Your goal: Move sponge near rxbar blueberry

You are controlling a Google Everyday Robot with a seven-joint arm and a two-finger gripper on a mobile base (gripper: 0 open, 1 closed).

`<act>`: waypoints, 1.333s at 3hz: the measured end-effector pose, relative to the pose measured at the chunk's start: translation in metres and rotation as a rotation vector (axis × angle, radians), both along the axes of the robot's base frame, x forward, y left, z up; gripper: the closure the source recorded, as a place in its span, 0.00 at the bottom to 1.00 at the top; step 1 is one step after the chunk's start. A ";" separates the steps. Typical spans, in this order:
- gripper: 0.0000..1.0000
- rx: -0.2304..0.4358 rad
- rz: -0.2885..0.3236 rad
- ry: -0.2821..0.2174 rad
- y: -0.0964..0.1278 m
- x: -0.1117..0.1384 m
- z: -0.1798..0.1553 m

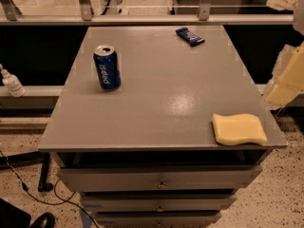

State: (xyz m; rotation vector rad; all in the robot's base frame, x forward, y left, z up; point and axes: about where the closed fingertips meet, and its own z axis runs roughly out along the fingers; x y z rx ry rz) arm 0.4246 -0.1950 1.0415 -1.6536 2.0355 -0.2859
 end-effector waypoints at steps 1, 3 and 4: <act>0.00 0.023 -0.032 0.032 -0.023 0.012 -0.031; 0.00 0.081 -0.132 0.181 -0.073 0.027 -0.122; 0.00 0.123 -0.172 0.255 -0.082 0.022 -0.158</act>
Offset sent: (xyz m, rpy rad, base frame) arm 0.0396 -0.0815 -0.1400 0.0845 0.1983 -0.1266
